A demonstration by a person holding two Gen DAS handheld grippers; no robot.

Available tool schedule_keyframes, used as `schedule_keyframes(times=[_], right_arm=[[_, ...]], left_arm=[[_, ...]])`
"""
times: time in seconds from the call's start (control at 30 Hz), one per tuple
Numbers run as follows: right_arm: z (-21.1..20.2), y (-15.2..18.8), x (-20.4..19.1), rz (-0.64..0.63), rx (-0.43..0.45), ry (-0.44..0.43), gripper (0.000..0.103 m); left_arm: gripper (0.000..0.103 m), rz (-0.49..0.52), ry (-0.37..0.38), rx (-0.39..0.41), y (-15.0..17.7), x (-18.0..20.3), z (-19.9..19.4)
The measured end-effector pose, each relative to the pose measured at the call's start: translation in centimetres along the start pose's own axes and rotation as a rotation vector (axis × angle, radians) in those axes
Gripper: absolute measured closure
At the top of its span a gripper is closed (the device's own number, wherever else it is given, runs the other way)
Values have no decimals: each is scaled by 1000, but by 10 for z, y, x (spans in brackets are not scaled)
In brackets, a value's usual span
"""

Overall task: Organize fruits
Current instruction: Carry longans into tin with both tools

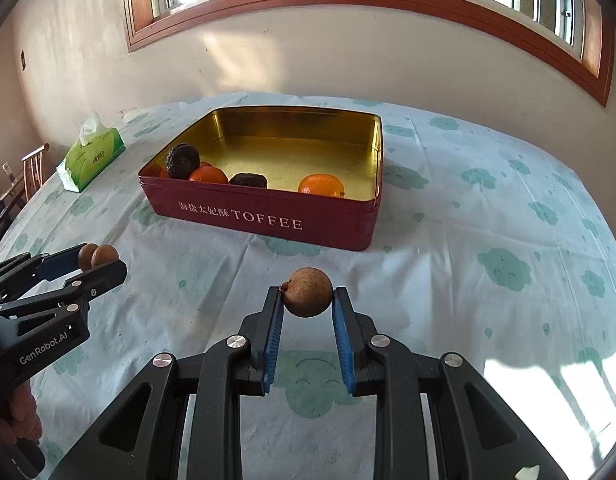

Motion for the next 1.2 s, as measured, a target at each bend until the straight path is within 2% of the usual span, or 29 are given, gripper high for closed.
schedule_keyframes(times=[0.57,1.2], right_arm=[[-11,-27,-6,-21,37,-3,80],[1,-48,-10,-41,43,-12,80]], left_arm=[[55,15,13,48,-36,2,-6],[55,22,1,65,-62,-5,4]])
Point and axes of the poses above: each gripper's, at about its wrist camera, not at the fingertips, and z roughly the way its jaws point, x to its right, y to its underside, the point moved 3 cm from there along z, roughly the way its jaws point, and after that the axes turned 11 degrees about y, right-handed, at the moved point
